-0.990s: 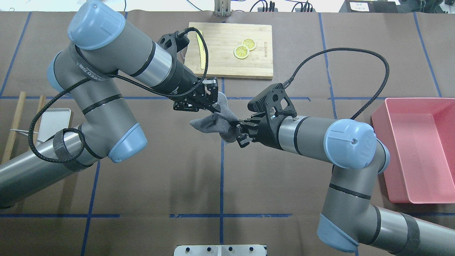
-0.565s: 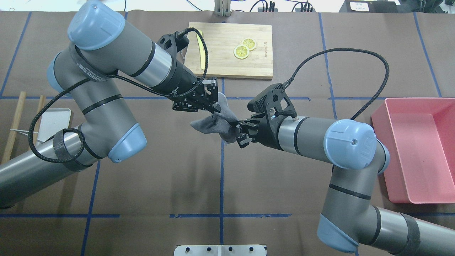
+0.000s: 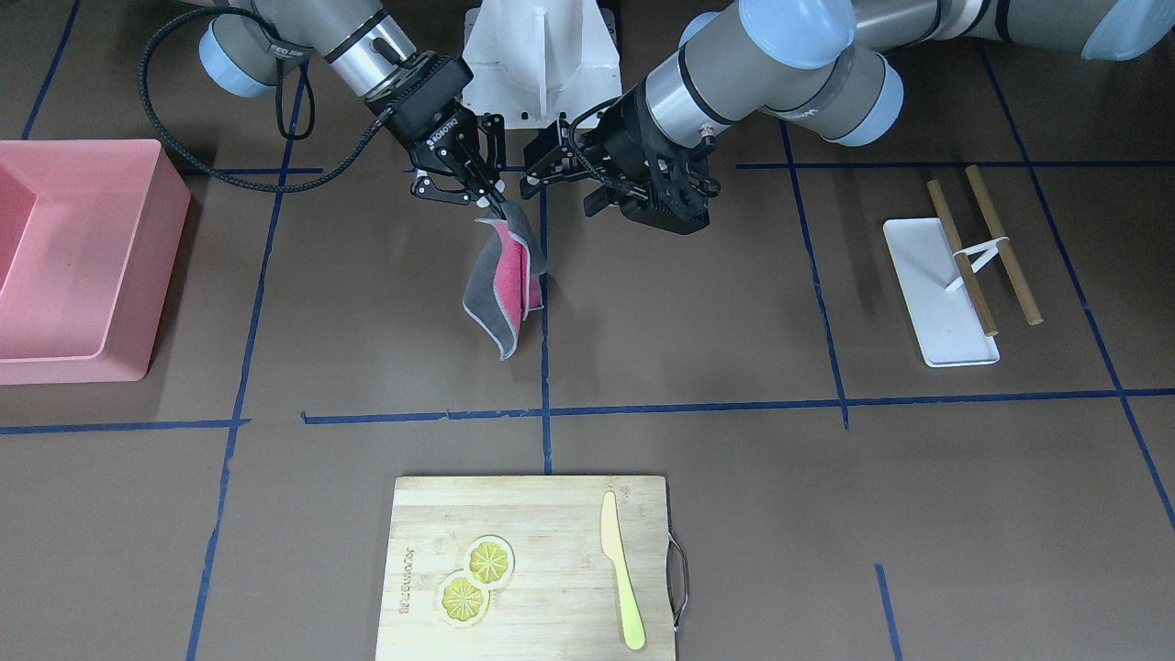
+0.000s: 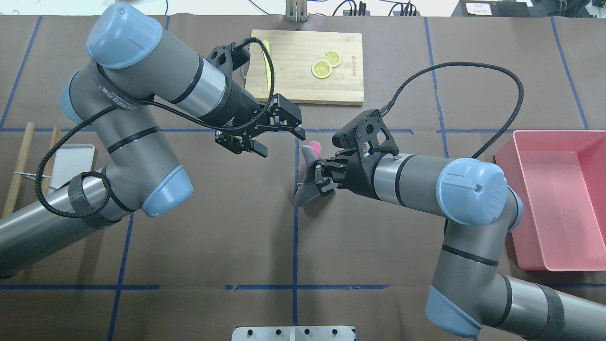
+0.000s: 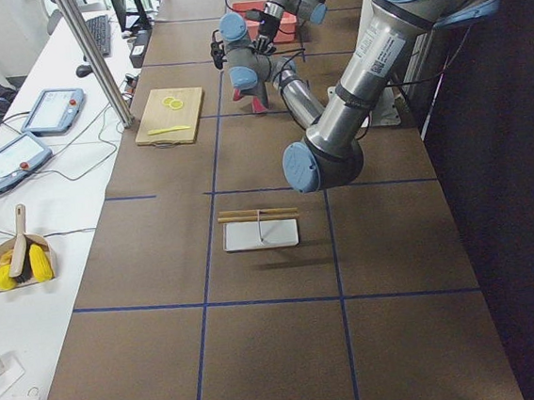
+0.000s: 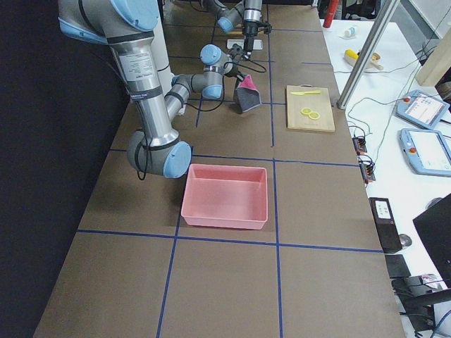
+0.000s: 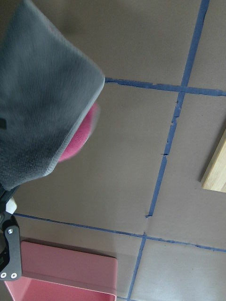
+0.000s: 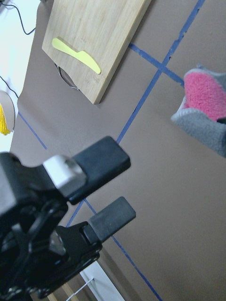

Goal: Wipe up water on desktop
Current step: 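Lower the grey cloth onto the table with the right gripper while the left arm withdraws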

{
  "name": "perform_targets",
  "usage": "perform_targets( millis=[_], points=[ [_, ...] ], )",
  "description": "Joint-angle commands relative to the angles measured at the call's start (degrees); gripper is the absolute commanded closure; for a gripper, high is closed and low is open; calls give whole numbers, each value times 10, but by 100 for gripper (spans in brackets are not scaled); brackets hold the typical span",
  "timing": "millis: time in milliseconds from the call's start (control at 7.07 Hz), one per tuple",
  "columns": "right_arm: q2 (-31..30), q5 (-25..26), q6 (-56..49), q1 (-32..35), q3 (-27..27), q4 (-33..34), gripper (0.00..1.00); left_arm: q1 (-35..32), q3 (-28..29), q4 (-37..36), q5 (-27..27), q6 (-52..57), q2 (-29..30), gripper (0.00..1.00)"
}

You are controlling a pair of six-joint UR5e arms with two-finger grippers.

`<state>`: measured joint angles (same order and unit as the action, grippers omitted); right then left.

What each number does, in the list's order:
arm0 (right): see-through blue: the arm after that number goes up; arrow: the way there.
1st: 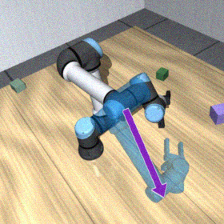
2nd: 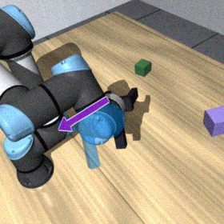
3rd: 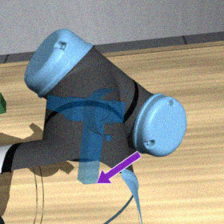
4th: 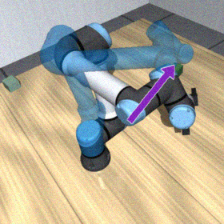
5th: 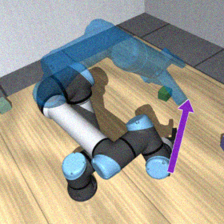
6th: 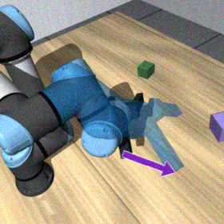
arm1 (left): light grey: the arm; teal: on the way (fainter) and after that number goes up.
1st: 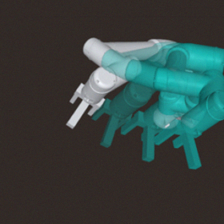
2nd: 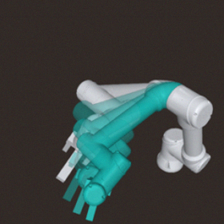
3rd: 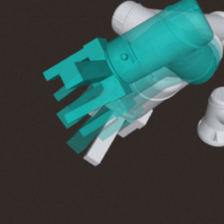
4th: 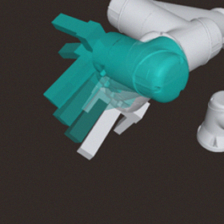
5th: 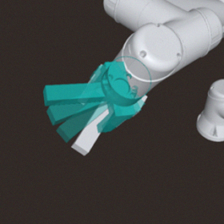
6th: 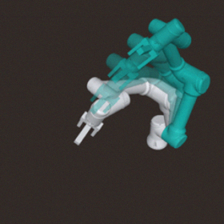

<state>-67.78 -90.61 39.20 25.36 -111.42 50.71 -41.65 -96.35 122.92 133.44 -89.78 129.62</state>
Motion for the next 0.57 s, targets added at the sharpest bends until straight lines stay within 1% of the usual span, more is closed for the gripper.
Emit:
perform_targets(
  millis=[0, 141, 283, 424],
  points=[
    [-1, -4, 0, 0, -84, 122, 100, -31, -6, -5, 11, 1, -2, 0],
    [4, -4, 0, 0, -126, 201, 100, -59, -8, -7, 55, 1, -12, 0],
    [5, -11, 8, 2, -154, 253, 100, -99, -12, -5, 99, 2, -40, 0],
    [5, -11, 12, 3, -175, 307, 100, -139, -22, -6, 110, 3, -52, 0]
  ],
)
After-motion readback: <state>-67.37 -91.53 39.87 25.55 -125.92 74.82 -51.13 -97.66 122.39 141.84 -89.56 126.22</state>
